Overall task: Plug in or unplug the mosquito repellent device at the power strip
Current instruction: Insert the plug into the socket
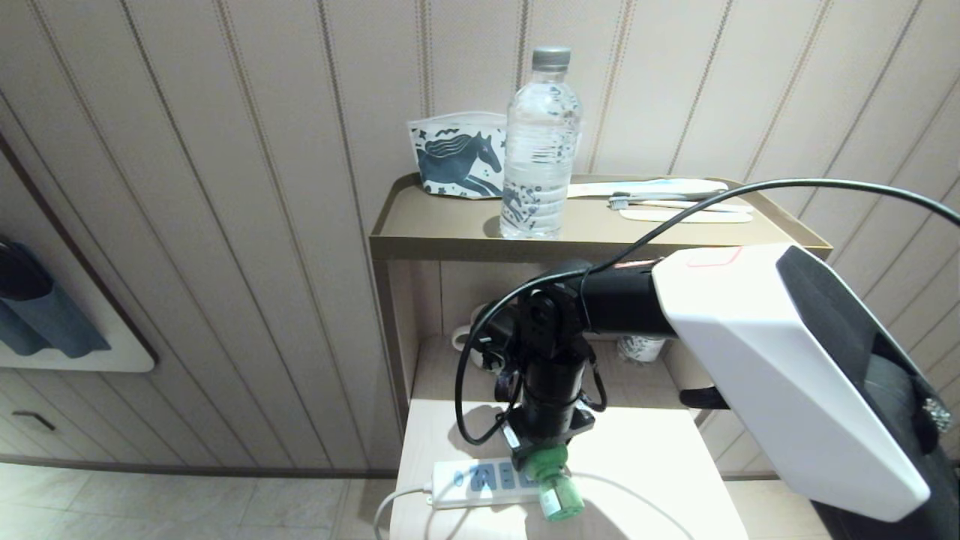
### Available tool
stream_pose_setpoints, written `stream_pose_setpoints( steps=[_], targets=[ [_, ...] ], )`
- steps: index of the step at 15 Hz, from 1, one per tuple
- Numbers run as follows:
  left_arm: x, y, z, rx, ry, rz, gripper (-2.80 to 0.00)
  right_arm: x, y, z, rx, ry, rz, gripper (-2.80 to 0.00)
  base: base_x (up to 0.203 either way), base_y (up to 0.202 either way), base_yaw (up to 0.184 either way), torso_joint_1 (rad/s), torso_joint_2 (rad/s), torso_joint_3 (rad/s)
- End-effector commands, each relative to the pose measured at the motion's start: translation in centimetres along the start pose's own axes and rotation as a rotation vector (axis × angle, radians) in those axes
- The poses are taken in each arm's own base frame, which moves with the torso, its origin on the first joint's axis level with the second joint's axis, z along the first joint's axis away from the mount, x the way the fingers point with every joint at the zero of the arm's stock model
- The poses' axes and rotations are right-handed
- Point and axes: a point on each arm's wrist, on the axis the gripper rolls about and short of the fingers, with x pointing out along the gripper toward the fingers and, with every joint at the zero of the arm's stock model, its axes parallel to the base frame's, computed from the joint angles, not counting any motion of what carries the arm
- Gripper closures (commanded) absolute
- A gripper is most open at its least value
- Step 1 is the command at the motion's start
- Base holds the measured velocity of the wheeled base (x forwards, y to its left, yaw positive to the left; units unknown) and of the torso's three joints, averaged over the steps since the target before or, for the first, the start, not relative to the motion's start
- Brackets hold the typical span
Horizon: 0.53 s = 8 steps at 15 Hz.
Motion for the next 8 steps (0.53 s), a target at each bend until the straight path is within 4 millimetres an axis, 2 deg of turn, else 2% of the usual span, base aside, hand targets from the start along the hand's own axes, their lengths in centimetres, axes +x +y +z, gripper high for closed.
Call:
stream_pose_setpoints(
  steps=[1, 8],
  targets=[
    [0.00, 0.00, 0.01, 0.000, -0.001, 0.000, 0.00, -0.45, -0.06, -0.19, 0.003, 0.000, -0.001, 0.00, 0.000, 0.000, 0.000, 0.000, 0.00, 0.000],
    [0.00, 0.00, 0.01, 0.000, -0.001, 0.000, 0.00, -0.77, -0.07, -0.35, 0.005, -0.009, -0.021, 0.00, 0.000, 0.000, 0.000, 0.000, 0.00, 0.000]
  ],
)
